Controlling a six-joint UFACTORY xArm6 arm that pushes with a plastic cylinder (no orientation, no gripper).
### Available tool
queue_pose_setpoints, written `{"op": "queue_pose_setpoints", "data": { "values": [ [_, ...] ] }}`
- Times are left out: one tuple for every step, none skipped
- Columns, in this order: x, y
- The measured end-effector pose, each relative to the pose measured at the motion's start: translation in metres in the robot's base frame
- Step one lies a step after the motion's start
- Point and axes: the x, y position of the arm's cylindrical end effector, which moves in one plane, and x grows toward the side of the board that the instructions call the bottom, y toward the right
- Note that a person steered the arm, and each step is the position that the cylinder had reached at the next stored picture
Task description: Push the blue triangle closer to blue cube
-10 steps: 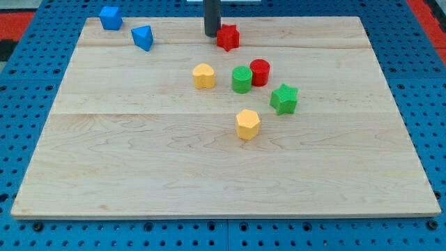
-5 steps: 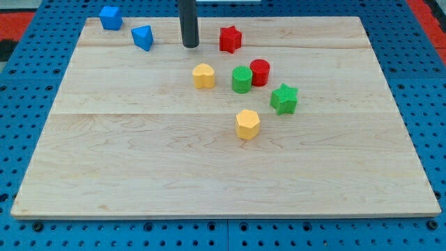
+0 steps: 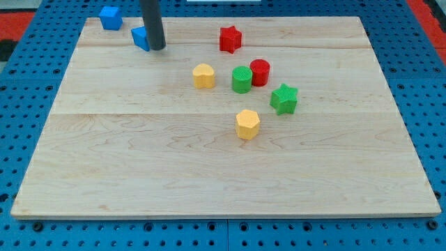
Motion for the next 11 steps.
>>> {"op": "queue_pose_setpoints", "data": {
  "values": [
    [0.0,0.0],
    [0.0,-0.002],
    [0.002,-0.016],
    [0.002,-0.017],
    [-0.017,-0.027],
    [-0.019,-0.03],
    [-0.013,-0.033],
    [-0.01,-0.034],
    [-0.009,-0.035],
    [-0.01,-0.048],
    [-0.011,-0.05]
  ]
}}
